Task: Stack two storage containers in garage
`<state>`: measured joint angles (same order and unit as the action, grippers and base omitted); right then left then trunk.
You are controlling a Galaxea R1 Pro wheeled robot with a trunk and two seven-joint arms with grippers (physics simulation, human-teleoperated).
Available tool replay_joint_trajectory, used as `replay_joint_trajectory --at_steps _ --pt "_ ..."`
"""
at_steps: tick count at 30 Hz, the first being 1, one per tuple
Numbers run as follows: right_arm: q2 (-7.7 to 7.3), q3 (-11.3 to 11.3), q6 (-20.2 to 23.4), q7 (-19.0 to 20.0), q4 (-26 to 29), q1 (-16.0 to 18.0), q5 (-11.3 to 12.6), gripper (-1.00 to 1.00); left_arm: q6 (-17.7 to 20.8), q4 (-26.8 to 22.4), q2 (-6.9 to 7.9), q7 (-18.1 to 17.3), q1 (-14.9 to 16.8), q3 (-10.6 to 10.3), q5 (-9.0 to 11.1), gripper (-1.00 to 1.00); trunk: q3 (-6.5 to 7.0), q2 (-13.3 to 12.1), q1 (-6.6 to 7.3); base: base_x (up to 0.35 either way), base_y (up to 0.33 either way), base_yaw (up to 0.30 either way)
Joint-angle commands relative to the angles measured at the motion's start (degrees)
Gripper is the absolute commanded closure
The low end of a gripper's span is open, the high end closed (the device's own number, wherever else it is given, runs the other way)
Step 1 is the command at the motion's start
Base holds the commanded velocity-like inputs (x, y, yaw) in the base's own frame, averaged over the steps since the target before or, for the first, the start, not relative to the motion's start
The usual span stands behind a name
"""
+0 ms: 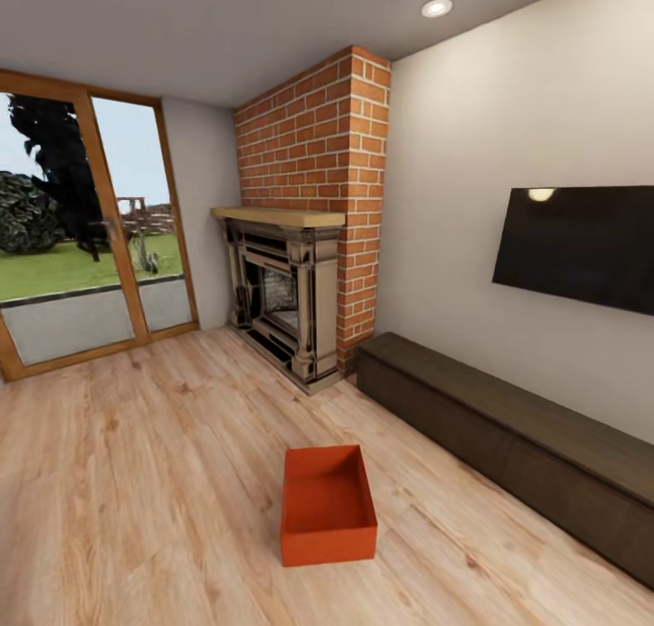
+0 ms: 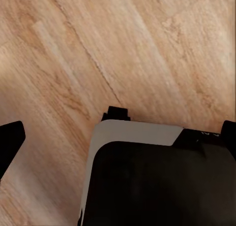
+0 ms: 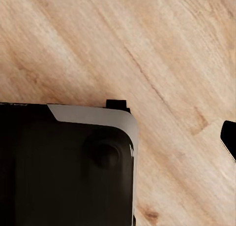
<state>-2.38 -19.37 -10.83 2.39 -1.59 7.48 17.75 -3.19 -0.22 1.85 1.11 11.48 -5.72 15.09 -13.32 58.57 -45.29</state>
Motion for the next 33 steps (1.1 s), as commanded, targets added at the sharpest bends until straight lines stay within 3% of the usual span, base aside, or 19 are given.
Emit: replay_joint_trajectory --at_steps 1,33 --pt "0.01 -0.4 -0.3 0.2 -0.2 0.1 0.6 -1.0 -0.2 0.0 -0.01 0.1 0.0 -0.5 0.5 -1.0 -0.07 0.0 -0.04 0.326 0.0 0.0" --pt "-0.05 -0.5 -0.3 0.3 -0.2 0.1 0.5 -1.0 -0.2 0.0 -0.01 0.1 0.0 -0.5 0.5 -1.0 -0.07 0.0 -0.04 0.326 0.0 0.0"
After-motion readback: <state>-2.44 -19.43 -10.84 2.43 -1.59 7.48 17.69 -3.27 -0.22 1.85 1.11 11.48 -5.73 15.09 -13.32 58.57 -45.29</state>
